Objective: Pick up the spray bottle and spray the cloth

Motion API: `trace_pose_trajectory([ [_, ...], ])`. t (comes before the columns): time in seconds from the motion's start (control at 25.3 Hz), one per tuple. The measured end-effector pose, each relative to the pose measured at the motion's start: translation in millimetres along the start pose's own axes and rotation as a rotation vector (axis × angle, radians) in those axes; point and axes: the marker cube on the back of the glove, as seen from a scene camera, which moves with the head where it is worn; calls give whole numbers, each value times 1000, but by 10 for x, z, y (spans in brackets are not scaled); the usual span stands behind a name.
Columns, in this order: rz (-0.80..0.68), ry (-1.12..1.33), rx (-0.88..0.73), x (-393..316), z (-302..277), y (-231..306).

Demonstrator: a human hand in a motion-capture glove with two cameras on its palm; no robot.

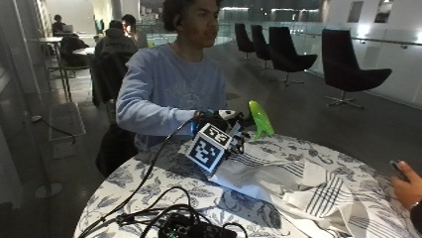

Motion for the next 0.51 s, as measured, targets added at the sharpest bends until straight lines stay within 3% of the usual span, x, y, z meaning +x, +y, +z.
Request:
trace_pose_trajectory([
  [0.32, -48, 37, 30, -56, 71, -54],
  [0.51, -238, 74, 63, -269, 267, -99],
])
